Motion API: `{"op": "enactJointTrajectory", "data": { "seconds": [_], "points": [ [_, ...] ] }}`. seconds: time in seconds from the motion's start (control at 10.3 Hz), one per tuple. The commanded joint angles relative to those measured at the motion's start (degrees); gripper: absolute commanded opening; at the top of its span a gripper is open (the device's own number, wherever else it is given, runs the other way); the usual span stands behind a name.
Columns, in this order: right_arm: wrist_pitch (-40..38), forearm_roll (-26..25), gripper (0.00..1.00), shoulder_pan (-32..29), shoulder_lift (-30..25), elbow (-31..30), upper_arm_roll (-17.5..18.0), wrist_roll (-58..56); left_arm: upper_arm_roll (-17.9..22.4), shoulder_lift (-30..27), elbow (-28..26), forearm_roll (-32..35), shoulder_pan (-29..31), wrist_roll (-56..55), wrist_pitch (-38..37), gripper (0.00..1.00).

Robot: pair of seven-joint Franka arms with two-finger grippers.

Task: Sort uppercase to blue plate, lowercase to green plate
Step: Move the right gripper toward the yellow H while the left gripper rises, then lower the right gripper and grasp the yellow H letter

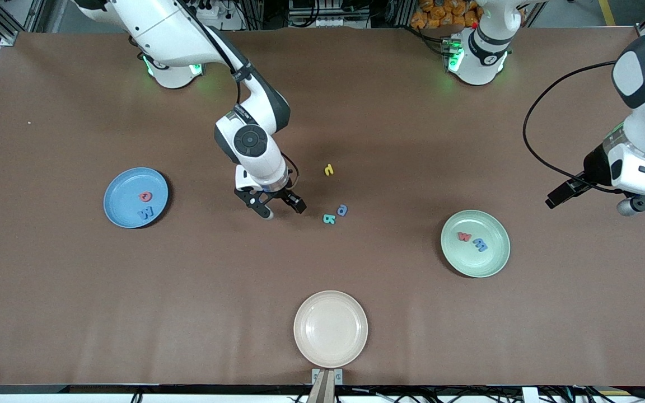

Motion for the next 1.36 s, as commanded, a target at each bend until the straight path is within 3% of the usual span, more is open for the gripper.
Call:
{"op": "enactJointTrajectory", "data": {
  "seconds": [0.0,0.29,0.68,0.87,1.07,1.26],
  "points": [
    [-0.6,-0.2,1.0,0.8,0.6,1.3,-0.5,-0.5,-0.2,-0.9,-0.1,-1.9,0.4,8.9,1.5,1.0],
    [-0.8,-0.7,1.0,0.6,0.3,0.8,-0.5,-11.0,-0.4,-0.3,4.7,-1.1,0.3,13.0,-5.0,1.0],
    [-3.0,-0.6,1.0,0.3,0.4,0.6,-0.5,-40.0,-1.0,3.4,5.8,-1.4,-0.7,12.6,-6.8,1.0],
    [-3.6,-0.9,1.0,0.5,0.4,0.9,-0.4,-48.8,-1.3,7.1,7.0,-1.5,-2.7,11.1,-6.2,1.0],
    [-3.5,-1.0,1.0,0.2,0.6,1.3,-0.4,-66.0,-1.2,12.9,10.5,-0.8,-6.3,7.1,-5.6,1.0],
    [-3.5,-1.2,0.98,0.3,0.8,1.3,-0.4,-72.3,-1.2,17.3,13.5,1.2,-9.0,3.0,-4.9,1.0]
  ]
}}
